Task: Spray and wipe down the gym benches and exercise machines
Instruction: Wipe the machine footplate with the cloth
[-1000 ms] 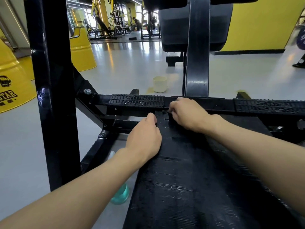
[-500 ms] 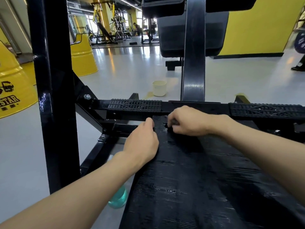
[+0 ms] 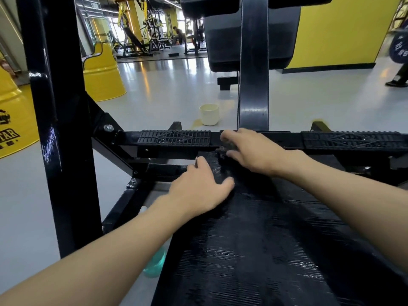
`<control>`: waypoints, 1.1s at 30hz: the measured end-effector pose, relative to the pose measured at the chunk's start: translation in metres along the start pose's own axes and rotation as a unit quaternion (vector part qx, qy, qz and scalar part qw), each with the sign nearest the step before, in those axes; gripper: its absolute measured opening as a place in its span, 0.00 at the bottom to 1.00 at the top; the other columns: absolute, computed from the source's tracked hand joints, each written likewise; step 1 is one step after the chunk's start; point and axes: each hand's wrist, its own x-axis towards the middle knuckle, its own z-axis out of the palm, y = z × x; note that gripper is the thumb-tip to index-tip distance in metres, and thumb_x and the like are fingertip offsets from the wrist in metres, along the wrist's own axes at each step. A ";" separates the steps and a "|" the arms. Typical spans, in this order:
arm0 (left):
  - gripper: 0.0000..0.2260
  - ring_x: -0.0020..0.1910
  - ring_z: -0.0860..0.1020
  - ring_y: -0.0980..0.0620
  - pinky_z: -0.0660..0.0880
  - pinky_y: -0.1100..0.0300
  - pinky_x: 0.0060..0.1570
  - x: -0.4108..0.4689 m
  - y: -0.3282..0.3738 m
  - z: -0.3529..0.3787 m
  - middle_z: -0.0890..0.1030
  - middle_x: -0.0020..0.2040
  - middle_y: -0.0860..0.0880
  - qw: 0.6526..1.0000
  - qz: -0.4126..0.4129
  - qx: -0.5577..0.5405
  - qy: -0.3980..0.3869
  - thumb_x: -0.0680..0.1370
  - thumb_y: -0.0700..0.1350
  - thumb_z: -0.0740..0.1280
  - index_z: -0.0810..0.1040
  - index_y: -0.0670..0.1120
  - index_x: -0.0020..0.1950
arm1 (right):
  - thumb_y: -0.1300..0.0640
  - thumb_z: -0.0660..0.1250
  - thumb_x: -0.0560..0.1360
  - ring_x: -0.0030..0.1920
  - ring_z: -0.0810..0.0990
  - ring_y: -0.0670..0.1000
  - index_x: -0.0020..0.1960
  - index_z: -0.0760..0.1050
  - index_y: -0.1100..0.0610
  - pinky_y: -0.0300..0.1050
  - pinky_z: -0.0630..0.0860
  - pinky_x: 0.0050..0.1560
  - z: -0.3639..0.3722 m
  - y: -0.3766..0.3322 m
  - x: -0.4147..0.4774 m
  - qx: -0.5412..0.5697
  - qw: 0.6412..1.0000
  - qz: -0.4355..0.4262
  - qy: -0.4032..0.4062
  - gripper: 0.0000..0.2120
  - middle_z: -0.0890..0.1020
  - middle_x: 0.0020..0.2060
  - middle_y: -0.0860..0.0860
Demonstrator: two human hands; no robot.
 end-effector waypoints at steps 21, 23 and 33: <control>0.28 0.61 0.75 0.37 0.73 0.48 0.56 -0.001 -0.003 0.011 0.70 0.67 0.41 1.000 0.011 -0.013 0.018 0.78 0.65 0.59 0.64 0.43 0.65 | 0.51 0.63 0.79 0.51 0.79 0.59 0.54 0.80 0.52 0.51 0.76 0.49 0.008 0.009 0.001 -0.043 0.999 0.014 0.018 0.09 0.79 0.49 0.53; 0.27 0.60 0.75 0.37 0.73 0.48 0.55 -0.002 -0.004 0.011 0.71 0.66 0.41 1.000 0.011 -0.012 0.014 0.79 0.65 0.59 0.64 0.44 0.65 | 0.52 0.63 0.78 0.48 0.79 0.60 0.50 0.78 0.53 0.49 0.74 0.43 0.009 0.007 0.004 -0.056 0.997 0.034 0.029 0.08 0.79 0.44 0.53; 0.27 0.59 0.75 0.38 0.70 0.50 0.50 -0.003 -0.003 0.011 0.71 0.65 0.41 1.000 0.006 -0.005 0.013 0.79 0.65 0.58 0.64 0.44 0.64 | 0.42 0.61 0.80 0.51 0.80 0.57 0.55 0.77 0.48 0.48 0.71 0.41 0.001 0.016 -0.009 -0.090 0.995 0.036 0.024 0.13 0.82 0.50 0.50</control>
